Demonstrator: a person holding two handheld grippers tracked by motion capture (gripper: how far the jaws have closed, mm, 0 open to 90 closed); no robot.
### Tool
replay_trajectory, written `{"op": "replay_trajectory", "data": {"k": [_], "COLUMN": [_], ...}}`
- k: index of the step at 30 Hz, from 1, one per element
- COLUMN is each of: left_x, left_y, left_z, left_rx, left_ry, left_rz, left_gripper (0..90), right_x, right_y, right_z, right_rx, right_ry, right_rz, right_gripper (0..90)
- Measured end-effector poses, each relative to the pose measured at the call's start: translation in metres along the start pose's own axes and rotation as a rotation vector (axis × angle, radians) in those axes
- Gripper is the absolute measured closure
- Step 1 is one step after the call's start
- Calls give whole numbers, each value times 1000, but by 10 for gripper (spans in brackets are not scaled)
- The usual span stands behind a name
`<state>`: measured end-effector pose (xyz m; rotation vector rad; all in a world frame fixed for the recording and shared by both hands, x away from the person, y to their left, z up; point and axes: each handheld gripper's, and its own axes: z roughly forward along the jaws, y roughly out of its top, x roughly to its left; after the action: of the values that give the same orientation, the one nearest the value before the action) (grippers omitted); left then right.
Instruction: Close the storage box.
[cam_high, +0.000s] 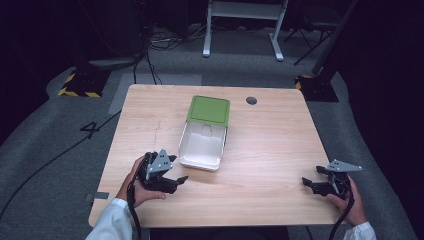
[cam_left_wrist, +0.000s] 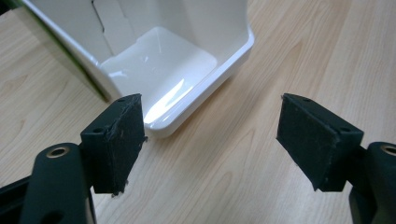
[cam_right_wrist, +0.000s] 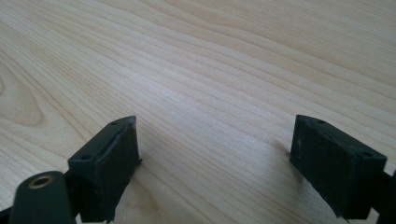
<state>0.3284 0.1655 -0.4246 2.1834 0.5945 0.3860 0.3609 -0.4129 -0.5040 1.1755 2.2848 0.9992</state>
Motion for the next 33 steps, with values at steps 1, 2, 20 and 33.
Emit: {"op": "replay_trajectory", "data": {"k": [1,2,20,33], "left_x": [-2,-3,-25,-14], "left_y": [2,4,33,34], "left_z": [0,0,63,88], "left_rx": [-7,-13,88,128], "left_ry": [-7,-16,-121,-118], "left_rz": [2,4,96,93], "left_gripper": [238,242,362,380], "right_x": [0,0,0,0], "right_y": [0,0,0,0], "right_z": [0,0,0,0], "right_rx": [0,0,-1,-1], "right_ry": [0,0,0,0], "right_rz": [0,0,0,0], "right_gripper": [153,153,154,154]}}
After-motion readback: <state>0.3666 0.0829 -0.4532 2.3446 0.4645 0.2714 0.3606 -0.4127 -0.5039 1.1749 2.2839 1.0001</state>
